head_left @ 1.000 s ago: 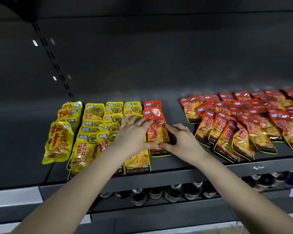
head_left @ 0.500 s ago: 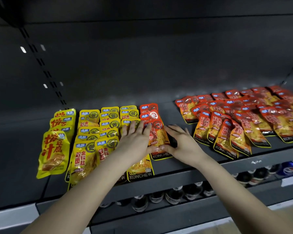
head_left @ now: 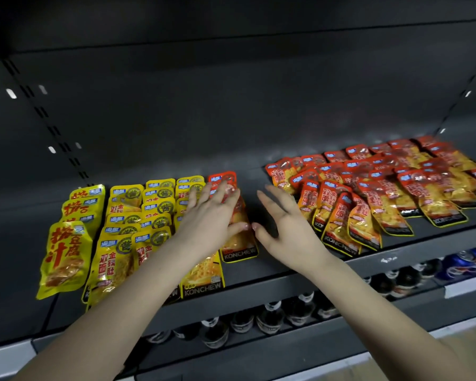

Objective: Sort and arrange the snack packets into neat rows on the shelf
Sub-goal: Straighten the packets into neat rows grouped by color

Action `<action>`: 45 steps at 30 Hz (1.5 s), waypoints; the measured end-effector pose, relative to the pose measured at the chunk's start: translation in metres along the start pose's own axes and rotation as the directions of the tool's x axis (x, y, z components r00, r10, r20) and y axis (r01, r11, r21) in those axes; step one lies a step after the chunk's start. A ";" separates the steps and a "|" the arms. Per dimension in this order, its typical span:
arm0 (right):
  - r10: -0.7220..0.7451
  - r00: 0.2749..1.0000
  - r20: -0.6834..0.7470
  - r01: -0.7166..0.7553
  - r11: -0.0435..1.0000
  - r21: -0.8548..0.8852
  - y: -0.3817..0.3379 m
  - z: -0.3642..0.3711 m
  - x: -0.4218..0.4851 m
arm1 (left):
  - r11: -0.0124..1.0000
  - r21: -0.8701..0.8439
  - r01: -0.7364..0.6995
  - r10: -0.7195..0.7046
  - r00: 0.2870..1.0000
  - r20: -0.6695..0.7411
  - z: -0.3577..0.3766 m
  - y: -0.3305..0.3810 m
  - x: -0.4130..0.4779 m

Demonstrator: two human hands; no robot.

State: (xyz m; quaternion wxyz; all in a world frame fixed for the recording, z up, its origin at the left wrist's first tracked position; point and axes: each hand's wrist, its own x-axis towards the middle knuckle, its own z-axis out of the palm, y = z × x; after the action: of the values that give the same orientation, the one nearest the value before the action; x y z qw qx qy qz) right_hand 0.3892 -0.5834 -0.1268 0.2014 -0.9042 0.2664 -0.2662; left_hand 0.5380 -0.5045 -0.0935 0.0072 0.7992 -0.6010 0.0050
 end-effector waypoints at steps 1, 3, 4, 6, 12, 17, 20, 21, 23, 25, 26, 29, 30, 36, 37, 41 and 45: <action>0.002 1.000 -0.010 -0.002 1.000 -0.008 0.004 -0.007 -0.001 | 1.000 -0.004 -0.005 0.005 1.000 -0.008 -0.003 0.006 0.005; 0.007 1.000 -0.028 -0.008 0.999 -0.043 0.016 -0.023 -0.001 | 1.000 -0.025 -0.013 0.012 1.000 -0.027 -0.008 0.021 0.016; 0.010 0.999 -0.034 -0.012 0.998 -0.063 0.024 -0.031 -0.001 | 0.999 -0.040 -0.022 0.020 0.999 -0.037 -0.010 0.030 0.022; 0.039 0.999 -0.028 -0.041 0.995 -0.091 0.042 -0.047 -0.003 | 0.995 -0.076 -0.058 0.054 0.997 -0.049 -0.012 0.052 0.034; 0.150 0.987 -0.051 -0.156 0.973 -0.171 0.102 -0.094 -0.018 | 0.968 -0.142 -0.209 0.197 0.976 -0.094 -0.009 0.117 0.078; 0.251 0.964 -0.094 -0.265 0.944 -0.197 0.147 -0.131 -0.034 | 0.943 -0.137 -0.303 0.295 0.952 -0.082 -0.007 0.173 0.113; 0.292 0.950 -0.110 -0.310 0.919 -0.242 0.174 -0.152 -0.043 | 0.928 -0.135 -0.346 0.340 0.938 -0.068 -0.005 0.205 0.131; 0.307 0.945 -0.109 -0.325 0.911 -0.254 0.183 -0.159 -0.045 | 0.924 -0.132 -0.359 0.354 0.933 -0.064 -0.005 0.214 0.137; 0.327 0.939 -0.108 -0.344 0.897 -0.276 0.198 -0.174 -0.049 | 0.915 -0.129 -0.382 0.378 0.924 -0.056 -0.004 0.233 0.150; 0.343 0.933 -0.107 -0.359 0.889 -0.285 0.213 -0.186 -0.053 | 0.911 -0.142 -0.387 0.385 0.922 -0.040 0.000 0.249 0.161; 0.344 0.933 -0.103 -0.359 0.887 -0.290 0.221 -0.190 -0.055 | 0.912 -0.147 -0.384 0.384 0.923 -0.031 0.002 0.256 0.167; 0.350 0.934 -0.076 -0.356 0.882 -0.308 0.241 -0.195 -0.061 | 0.918 -0.138 -0.371 0.377 0.926 0.015 0.010 0.274 0.176; 0.361 0.931 -0.056 -0.360 0.879 -0.312 0.246 -0.195 -0.062 | 0.922 -0.130 -0.365 0.371 0.928 0.023 0.012 0.278 0.177; 0.328 0.942 0.071 -0.286 0.896 -0.341 0.265 -0.196 -0.061 | 0.944 -0.129 -0.304 0.304 0.952 -0.019 0.017 0.293 0.180; 0.307 0.950 0.061 -0.272 0.905 -0.326 0.267 -0.196 -0.059 | 0.945 -0.136 -0.297 0.297 0.955 -0.019 0.017 0.295 0.180; 0.271 0.962 0.043 -0.251 0.932 -0.261 0.271 -0.195 -0.056 | 0.943 -0.176 -0.282 0.283 0.959 -0.024 0.016 0.299 0.181; 0.267 0.962 0.056 -0.245 0.936 -0.253 0.271 -0.196 -0.057 | 0.946 -0.183 -0.268 0.271 0.963 -0.012 0.014 0.302 0.182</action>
State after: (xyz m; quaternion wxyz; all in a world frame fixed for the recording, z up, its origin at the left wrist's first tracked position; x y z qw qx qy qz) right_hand 0.1315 -0.8037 -0.1329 0.1336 -0.8908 0.4030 -0.1622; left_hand 0.2986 -0.7638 -0.1026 0.0760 0.7055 -0.7025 -0.0548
